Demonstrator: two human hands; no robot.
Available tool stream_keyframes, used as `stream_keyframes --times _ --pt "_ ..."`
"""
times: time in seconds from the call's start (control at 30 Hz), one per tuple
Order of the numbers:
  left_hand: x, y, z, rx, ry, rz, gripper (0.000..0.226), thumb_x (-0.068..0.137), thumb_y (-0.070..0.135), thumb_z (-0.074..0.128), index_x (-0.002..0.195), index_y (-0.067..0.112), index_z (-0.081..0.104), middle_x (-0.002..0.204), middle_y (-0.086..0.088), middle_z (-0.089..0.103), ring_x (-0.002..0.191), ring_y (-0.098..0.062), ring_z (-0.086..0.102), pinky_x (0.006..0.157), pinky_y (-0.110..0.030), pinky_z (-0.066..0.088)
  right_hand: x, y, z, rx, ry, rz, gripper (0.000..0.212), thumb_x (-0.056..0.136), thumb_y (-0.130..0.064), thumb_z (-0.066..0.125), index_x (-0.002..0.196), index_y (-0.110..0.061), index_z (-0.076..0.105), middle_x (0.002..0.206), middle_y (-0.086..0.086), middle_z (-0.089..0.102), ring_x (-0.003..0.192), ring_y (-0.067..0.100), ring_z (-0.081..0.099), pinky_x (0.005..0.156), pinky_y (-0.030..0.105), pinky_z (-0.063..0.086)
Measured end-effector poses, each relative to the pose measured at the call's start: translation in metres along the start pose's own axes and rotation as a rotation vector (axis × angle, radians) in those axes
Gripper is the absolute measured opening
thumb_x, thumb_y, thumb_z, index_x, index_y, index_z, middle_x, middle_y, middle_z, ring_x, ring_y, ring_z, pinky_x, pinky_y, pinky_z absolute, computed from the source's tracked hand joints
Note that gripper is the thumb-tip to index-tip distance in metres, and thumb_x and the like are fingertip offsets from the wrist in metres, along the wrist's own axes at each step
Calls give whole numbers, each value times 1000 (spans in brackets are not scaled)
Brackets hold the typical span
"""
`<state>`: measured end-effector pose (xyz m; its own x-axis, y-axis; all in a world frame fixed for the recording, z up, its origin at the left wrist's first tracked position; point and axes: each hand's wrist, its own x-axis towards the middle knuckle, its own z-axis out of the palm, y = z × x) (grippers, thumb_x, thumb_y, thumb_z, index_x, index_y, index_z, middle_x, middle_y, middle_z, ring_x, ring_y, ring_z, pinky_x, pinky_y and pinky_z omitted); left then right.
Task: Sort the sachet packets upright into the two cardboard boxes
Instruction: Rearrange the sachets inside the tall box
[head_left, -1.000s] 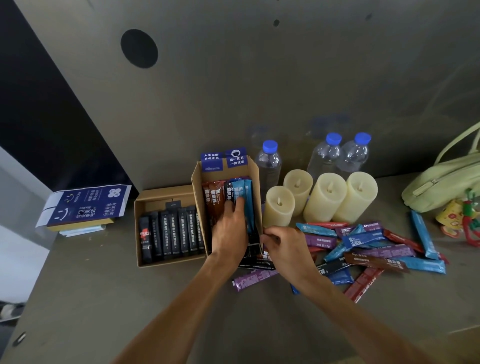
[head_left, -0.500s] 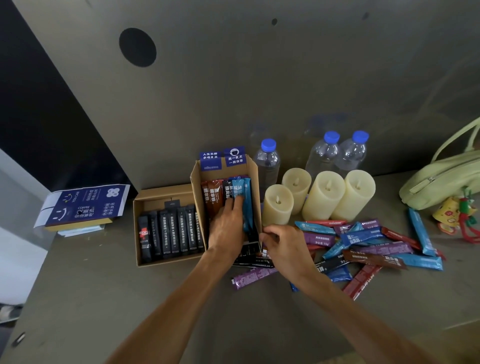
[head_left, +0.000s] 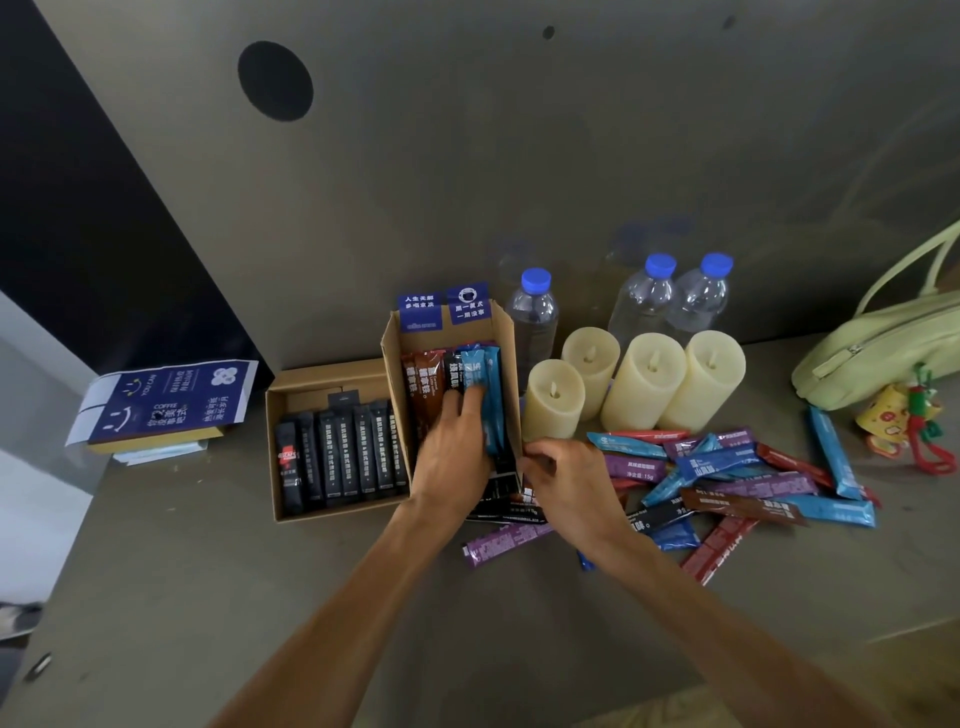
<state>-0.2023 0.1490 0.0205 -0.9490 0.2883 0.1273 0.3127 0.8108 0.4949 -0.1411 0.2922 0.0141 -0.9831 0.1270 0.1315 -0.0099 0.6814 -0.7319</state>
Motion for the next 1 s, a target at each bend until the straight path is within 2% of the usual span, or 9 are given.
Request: stream_keyframes --times 0.1,0.17,0.33,0.43,0.6,0.7,0.8,0.87,1.0 --pt "-20 -1 -11 -88 49 37 51 91 4 60 135 20 39 126 -3 48 99 -24 64 77 -38 59 -8 2 -3 -7 -2 7 11 93 -12 66 96 -11 77 84 -7 73 70 -1 59 66 4 40" --pt "-40 -7 -15 -133 77 76 35 94 8 58 126 19 48 119 2 50 93 -17 64 73 -34 59 -16 6 -7 -25 8 35 14 92 -11 67 103 -12 77 92 -4 75 79 0 60 72 6 39" --pt "-99 -34 -1 -140 55 46 15 91 16 66 104 22 62 101 12 55 71 -9 60 59 -35 55 -44 30 -12 -8 19 93 12 89 -6 69 92 -15 76 77 -15 67 58 -6 59 66 18 48" --pt "-121 -41 16 -95 -18 -43 9 92 26 65 101 27 64 100 11 58 75 -14 63 63 -36 55 -59 40 -10 -2 -7 114 10 89 -9 71 90 -18 75 82 -18 68 66 -6 64 66 19 54" --pt "-126 -33 30 -65 -17 -128 19 97 27 56 113 25 65 107 5 60 85 -23 66 70 -38 55 -75 41 -1 -42 -36 79 9 90 -10 69 92 -17 74 85 -18 66 69 -4 61 68 9 45" --pt "-124 -31 37 -10 -40 -69 36 96 21 53 131 29 56 106 0 59 88 -26 64 70 -41 55 -71 36 8 -94 5 43 17 89 -11 69 105 -15 75 95 -7 73 75 1 62 74 16 47" --pt "-127 -28 42 58 -87 -30 36 98 23 50 132 33 55 96 0 54 86 -24 62 70 -37 51 -62 32 18 -173 -73 14 24 91 -17 65 115 -20 69 100 -1 73 86 19 69 76 35 57" --pt "-131 -28 42 72 -94 -25 36 98 24 51 132 35 55 95 1 53 85 -21 62 69 -34 51 -61 30 23 -290 -131 3 21 94 -22 61 115 -22 66 103 0 72 91 24 69 75 43 58" --pt "-143 -30 39 0 -123 -24 33 97 28 53 129 33 58 99 3 54 86 -18 62 69 -28 48 -69 34 27 -363 -141 -34 12 96 -22 58 104 -24 66 96 -3 72 84 23 70 67 42 57"
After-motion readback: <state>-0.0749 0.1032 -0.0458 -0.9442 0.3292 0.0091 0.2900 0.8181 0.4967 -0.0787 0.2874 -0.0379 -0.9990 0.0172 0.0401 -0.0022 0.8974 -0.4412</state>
